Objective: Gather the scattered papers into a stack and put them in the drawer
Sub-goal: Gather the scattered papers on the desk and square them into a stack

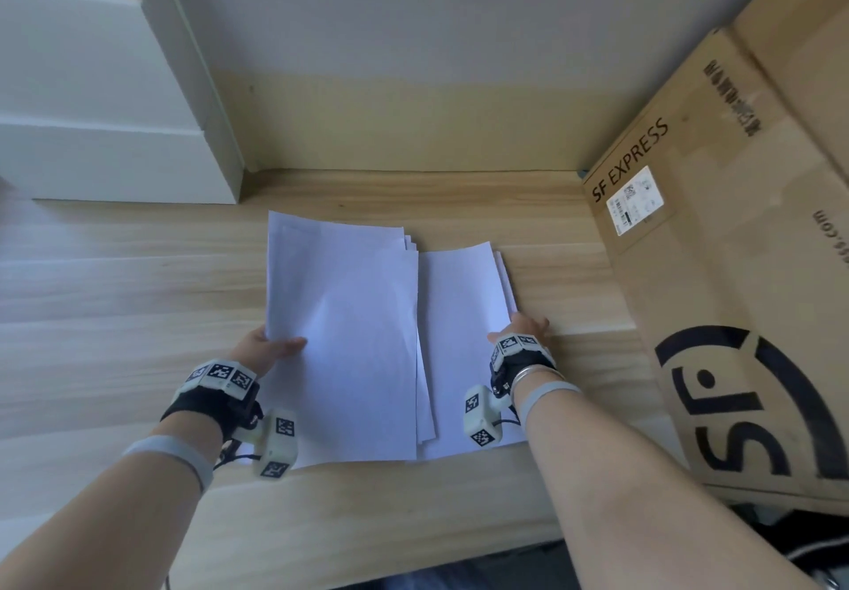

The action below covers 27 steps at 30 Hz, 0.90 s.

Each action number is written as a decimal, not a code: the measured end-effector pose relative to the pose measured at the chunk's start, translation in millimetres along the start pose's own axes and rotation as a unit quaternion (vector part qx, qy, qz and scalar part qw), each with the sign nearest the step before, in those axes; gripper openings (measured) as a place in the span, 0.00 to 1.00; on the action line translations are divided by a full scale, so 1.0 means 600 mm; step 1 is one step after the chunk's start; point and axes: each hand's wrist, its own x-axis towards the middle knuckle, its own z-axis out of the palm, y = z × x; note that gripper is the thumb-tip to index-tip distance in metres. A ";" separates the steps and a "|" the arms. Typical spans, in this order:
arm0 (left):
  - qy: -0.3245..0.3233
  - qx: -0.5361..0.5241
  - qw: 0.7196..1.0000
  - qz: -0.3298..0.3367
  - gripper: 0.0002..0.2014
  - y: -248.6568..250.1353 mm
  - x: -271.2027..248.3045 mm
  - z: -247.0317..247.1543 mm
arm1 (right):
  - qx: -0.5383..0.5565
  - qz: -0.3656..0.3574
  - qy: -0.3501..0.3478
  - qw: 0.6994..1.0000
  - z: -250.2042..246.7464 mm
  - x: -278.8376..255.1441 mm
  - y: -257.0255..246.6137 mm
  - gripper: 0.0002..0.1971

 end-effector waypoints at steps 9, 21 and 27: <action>0.010 -0.007 1.000 -0.003 0.23 0.002 -0.004 0.012 | 0.067 -0.078 0.041 0.994 -0.036 0.021 0.019 0.20; 0.014 0.000 1.000 -0.019 0.25 0.007 -0.009 0.022 | 0.159 -0.085 0.139 0.974 -0.151 0.030 -0.006 0.19; 0.037 0.012 0.999 -0.008 0.26 0.005 -0.013 0.035 | 0.093 -0.168 0.010 0.981 -0.055 0.000 -0.039 0.14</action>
